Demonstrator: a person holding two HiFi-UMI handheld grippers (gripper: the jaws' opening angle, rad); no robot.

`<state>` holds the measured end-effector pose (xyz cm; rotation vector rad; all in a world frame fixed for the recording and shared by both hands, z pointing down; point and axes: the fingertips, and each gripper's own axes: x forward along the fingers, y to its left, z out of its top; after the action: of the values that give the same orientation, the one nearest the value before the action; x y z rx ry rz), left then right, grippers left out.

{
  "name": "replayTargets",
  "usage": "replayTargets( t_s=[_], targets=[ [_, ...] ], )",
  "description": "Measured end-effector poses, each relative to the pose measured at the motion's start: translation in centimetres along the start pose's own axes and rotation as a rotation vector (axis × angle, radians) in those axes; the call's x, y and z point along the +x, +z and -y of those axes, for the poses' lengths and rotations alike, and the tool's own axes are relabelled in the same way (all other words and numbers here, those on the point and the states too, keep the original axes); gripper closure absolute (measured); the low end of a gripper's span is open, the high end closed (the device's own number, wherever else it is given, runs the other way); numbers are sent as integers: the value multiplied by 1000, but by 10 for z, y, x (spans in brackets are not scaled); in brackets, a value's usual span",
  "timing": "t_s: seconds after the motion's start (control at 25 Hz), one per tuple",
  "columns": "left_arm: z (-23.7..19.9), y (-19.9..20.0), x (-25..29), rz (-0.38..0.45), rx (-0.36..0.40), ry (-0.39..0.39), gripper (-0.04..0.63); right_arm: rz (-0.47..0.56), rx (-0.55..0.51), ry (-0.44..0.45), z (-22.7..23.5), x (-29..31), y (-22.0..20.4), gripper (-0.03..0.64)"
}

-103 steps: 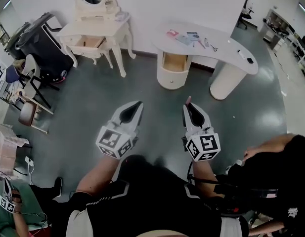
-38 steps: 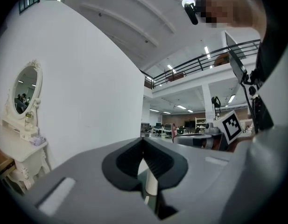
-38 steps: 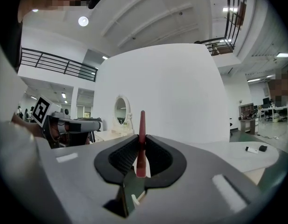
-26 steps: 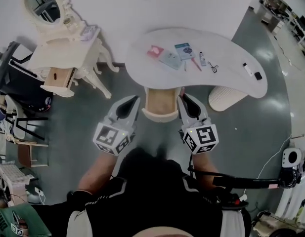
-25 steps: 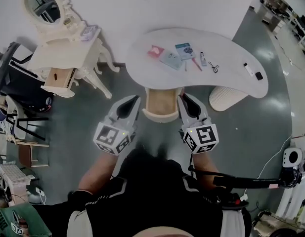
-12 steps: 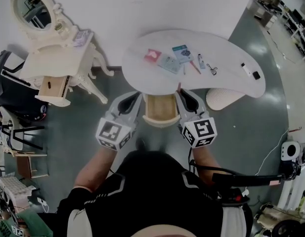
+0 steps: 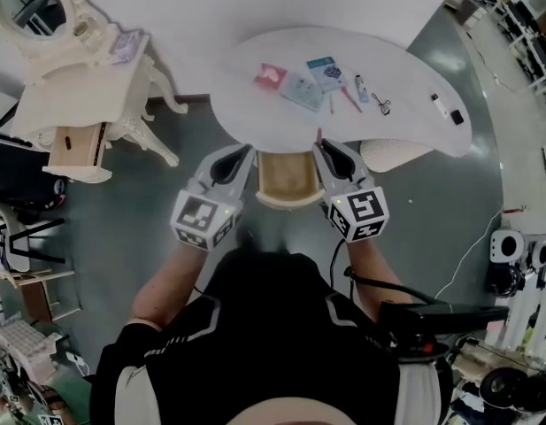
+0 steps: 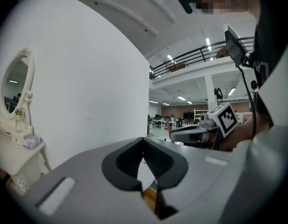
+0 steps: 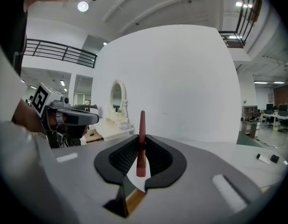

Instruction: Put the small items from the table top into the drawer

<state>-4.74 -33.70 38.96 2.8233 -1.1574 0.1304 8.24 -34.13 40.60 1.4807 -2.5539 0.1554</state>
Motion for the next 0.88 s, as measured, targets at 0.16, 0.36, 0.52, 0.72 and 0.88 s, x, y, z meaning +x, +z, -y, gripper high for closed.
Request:
replayTargets(
  t_s=[0.16,0.36,0.52,0.72,0.88],
  targets=[
    [-16,-20,3,-21,-28,-8,595,-64,-18,19,-2,15,-21,566],
    [-21,-52,15,-81,-60,13,595,-154,-43,106,-2,29,-59,566],
    [-19,-74,24,-114,-77,45,595,-222,-103,174,4,41,-89,566],
    [-16,-96,32,-152,-87,100,595,-305,-210,288,12,55,-128,566],
    [-21,-126,33,-201,-127,158,595,-361,-280,388,11,65,-160,566]
  ],
)
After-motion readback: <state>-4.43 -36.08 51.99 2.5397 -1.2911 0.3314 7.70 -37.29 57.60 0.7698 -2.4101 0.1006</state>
